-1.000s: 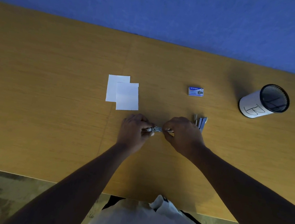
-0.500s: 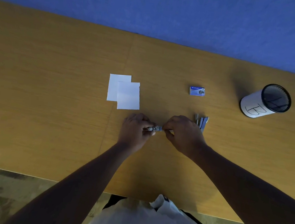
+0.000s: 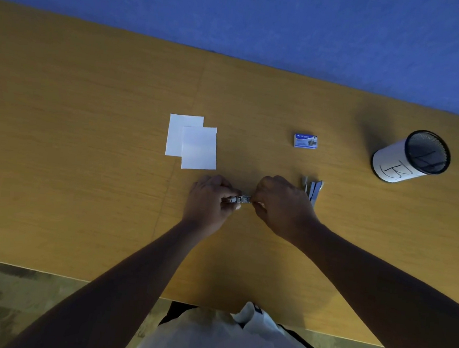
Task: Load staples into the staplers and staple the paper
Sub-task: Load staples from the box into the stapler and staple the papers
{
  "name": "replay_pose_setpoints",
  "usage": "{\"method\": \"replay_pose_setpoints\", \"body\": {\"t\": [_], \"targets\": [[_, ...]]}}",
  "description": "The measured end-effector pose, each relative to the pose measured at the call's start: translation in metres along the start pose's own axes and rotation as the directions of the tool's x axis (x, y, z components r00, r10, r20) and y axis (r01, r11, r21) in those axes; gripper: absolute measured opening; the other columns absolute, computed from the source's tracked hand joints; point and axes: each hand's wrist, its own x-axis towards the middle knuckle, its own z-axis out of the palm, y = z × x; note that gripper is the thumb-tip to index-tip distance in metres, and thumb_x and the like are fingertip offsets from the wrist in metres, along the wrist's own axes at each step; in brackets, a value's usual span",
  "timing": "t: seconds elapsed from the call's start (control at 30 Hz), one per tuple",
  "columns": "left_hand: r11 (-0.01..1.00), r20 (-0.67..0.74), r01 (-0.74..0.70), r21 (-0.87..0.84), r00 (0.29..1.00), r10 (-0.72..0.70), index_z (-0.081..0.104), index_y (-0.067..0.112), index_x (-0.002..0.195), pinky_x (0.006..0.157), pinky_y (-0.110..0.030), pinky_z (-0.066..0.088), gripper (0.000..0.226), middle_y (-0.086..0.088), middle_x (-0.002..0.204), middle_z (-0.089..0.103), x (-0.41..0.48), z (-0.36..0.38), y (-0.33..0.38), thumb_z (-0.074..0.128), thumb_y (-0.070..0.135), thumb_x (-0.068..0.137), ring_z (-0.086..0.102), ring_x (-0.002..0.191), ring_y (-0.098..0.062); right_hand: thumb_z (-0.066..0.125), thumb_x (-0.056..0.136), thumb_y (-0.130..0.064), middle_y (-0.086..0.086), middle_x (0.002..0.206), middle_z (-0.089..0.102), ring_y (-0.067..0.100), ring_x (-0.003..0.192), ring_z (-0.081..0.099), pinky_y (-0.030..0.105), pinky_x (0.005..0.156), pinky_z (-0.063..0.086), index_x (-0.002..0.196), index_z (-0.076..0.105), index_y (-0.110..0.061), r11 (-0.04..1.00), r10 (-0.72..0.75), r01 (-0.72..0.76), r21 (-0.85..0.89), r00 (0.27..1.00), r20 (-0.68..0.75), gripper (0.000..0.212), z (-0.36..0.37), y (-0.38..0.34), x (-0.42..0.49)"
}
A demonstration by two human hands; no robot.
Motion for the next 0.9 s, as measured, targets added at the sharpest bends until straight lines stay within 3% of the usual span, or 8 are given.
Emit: {"method": "replay_pose_setpoints", "body": {"t": [0.13,0.37,0.57,0.73,0.9], "targets": [[1.0,-0.001,-0.003,-0.02,1.0,0.003,0.078,0.022,0.105,0.091,-0.038,0.041,0.028,0.0,0.102,0.066,0.001,-0.001,0.001,0.081,0.028,0.078,0.056,0.102,-0.023,0.074,0.08,-0.022,-0.001,0.085,0.063,0.019,0.08,0.059,0.029,0.057,0.048,0.087,0.078,-0.022,1.0,-0.005,0.005,-0.015,1.0,-0.027,0.009,0.0,0.007,-0.011],[0.999,-0.003,-0.012,-0.033,1.0,0.012,0.078,0.023,0.104,0.091,-0.04,0.042,0.028,0.002,0.099,0.066,0.001,-0.001,0.001,0.082,0.026,0.077,0.057,0.099,-0.021,0.073,0.08,-0.018,0.002,0.087,0.065,0.022,0.078,0.061,0.034,0.058,0.053,0.101,0.076,-0.021,0.999,-0.006,0.003,-0.037,0.998,-0.07,0.021,0.001,0.022,-0.032],[1.0,-0.006,-0.023,-0.014,1.0,0.023,0.078,0.024,0.104,0.09,-0.037,0.041,0.027,0.003,0.099,0.067,0.002,0.0,-0.002,0.082,0.027,0.077,0.056,0.099,-0.02,0.077,0.076,-0.013,0.001,0.09,0.067,0.022,0.081,0.065,0.031,0.059,0.055,0.096,0.075,-0.018,0.993,0.113,-0.109,0.042,0.988,-0.103,0.02,0.002,0.024,-0.042],[0.999,-0.014,-0.053,0.008,0.998,0.053,0.076,0.022,0.105,0.09,-0.038,0.041,0.03,0.003,0.099,0.067,0.002,0.003,-0.005,0.081,0.028,0.077,0.056,0.098,-0.021,0.069,0.083,-0.018,0.0,0.102,0.063,0.022,0.085,0.064,0.037,0.064,0.057,0.101,0.063,-0.019,0.932,0.325,-0.314,0.182,0.945,-0.033,0.02,0.003,0.016,-0.038],[0.977,-0.083,-0.189,0.1,0.977,0.198,0.063,0.018,0.105,0.081,-0.033,0.037,0.029,0.002,0.099,0.065,-0.006,0.009,-0.016,0.078,0.024,0.08,0.057,0.093,-0.023,0.061,0.093,-0.02,0.003,0.099,0.064,0.021,0.082,0.064,0.033,0.068,0.055,0.106,0.07,-0.016,0.914,0.364,-0.36,0.189,0.931,0.016,0.017,0.005,0.01,-0.033]]}}
